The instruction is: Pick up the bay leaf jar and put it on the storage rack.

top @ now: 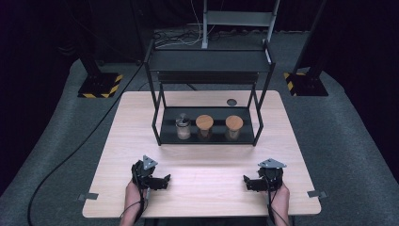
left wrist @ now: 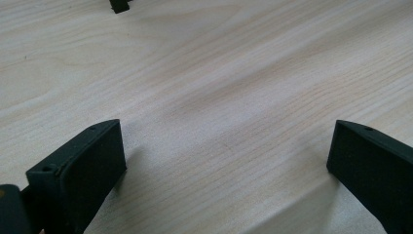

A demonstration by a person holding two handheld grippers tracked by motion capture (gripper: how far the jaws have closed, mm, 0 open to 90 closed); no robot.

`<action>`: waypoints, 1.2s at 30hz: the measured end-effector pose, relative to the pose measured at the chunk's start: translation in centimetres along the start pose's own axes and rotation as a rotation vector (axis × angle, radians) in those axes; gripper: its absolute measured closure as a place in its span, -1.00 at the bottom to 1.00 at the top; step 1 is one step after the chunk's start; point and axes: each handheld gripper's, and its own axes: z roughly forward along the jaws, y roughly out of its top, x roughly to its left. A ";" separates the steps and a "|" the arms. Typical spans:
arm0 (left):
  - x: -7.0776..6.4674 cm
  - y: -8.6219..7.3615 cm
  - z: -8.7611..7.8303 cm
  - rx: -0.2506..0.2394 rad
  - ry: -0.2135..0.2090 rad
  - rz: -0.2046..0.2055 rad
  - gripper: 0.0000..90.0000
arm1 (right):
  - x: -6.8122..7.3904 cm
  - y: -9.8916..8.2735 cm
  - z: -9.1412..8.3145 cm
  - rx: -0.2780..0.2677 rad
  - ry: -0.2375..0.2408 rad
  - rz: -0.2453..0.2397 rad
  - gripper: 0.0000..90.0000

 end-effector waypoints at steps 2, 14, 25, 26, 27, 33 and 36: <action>0.0 0.0 0.0 0.000 0.000 0.000 -1.00 | 0.1 0.0 0.0 -0.003 0.001 -0.011 -1.00; 0.0 0.0 0.0 -0.001 0.000 0.001 -1.00 | 0.3 -0.1 -0.1 -0.011 -0.016 -0.027 -0.99; 0.0 0.0 0.0 -0.001 0.000 0.001 -1.00 | 0.3 -0.1 -0.1 -0.011 -0.024 -0.024 -0.99; 0.0 0.0 0.0 0.000 0.000 0.000 -1.00 | 0.3 -0.1 -0.1 -0.011 -0.025 -0.024 -0.99; 0.0 0.0 0.0 -0.001 0.000 0.001 -1.00 | 0.3 -0.1 -0.1 -0.013 -0.024 -0.025 -0.98; 0.0 0.0 0.0 -0.001 0.000 0.001 -1.00 | 0.3 -0.1 -0.1 -0.013 -0.026 -0.024 -0.98; 0.0 0.0 0.0 -0.001 0.000 0.000 -1.00 | 0.2 0.0 0.0 -0.008 -0.020 -0.019 -0.99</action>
